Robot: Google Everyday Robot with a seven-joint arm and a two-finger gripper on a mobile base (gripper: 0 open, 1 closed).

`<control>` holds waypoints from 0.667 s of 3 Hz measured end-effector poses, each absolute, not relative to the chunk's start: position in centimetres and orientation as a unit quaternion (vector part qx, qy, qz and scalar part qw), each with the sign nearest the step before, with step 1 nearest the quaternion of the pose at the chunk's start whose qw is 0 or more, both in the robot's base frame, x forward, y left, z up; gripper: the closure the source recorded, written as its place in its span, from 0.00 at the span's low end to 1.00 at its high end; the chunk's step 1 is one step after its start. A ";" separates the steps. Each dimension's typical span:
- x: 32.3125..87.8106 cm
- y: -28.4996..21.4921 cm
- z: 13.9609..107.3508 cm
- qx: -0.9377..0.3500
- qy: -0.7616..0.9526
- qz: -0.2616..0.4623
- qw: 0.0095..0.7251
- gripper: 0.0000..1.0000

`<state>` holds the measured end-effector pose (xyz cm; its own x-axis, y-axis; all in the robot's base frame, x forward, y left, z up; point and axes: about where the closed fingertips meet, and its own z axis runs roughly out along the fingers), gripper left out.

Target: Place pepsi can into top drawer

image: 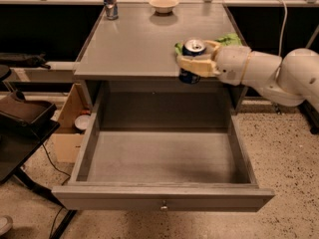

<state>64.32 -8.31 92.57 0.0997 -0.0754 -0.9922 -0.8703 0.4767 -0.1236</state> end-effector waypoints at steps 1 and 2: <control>62.1 -5.7 87.4 -0.412 0.608 0.357 0.578 1.00; 60.5 -1.7 82.1 -0.442 0.615 0.375 0.535 1.00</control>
Offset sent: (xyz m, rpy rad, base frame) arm -0.0585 0.1201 -0.1825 -0.1640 0.2164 0.2613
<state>60.50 -1.66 82.06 -0.0370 -0.1417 -0.9892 -0.9443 0.3289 -0.0118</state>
